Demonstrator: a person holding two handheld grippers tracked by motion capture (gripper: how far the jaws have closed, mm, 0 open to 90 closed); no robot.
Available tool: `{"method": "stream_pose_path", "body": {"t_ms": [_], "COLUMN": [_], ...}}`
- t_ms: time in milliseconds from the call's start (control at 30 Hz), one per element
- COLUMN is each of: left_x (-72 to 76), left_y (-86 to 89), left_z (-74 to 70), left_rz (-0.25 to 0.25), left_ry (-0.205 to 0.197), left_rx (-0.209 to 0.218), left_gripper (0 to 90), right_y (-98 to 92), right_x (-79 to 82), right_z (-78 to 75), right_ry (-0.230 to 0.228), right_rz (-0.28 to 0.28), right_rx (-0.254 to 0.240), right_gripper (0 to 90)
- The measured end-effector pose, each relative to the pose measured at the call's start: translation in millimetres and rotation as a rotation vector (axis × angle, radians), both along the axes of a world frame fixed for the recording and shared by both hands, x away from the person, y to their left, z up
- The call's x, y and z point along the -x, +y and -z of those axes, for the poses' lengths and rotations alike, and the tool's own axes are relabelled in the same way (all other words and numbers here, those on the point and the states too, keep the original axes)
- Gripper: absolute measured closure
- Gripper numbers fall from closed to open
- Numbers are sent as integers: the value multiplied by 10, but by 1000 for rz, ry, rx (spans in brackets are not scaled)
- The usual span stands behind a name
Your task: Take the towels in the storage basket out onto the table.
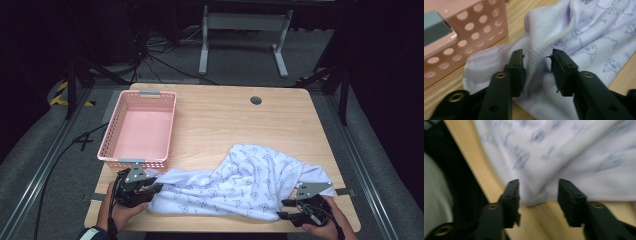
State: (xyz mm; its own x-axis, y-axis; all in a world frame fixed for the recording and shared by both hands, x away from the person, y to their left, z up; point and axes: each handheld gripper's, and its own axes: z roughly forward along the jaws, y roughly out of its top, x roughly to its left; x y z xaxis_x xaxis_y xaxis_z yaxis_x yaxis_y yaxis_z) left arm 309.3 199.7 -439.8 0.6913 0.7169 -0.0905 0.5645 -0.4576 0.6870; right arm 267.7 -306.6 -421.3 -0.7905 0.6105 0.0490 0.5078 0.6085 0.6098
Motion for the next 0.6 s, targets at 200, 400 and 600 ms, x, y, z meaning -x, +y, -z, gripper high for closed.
{"method": "stream_pose_path", "body": {"t_ms": [200,400,600], "left_x": [71,87,44], "left_y": [19,166,202], "left_z": [85,165,249], "left_rz": [30,-49,-65], "left_ry": [23,78,98], "left_rx": [-39,-63,-37], "left_gripper": [321,270,296], "right_y": [-186,-110,92], "right_x": [-505,-1288,-1682], "right_z": [-298,-255,-22], "right_ry": [-182,-136,-49], "right_rz": [141,121,68], "right_rx": [-21,46,114], "right_gripper": [327,269,250]}}
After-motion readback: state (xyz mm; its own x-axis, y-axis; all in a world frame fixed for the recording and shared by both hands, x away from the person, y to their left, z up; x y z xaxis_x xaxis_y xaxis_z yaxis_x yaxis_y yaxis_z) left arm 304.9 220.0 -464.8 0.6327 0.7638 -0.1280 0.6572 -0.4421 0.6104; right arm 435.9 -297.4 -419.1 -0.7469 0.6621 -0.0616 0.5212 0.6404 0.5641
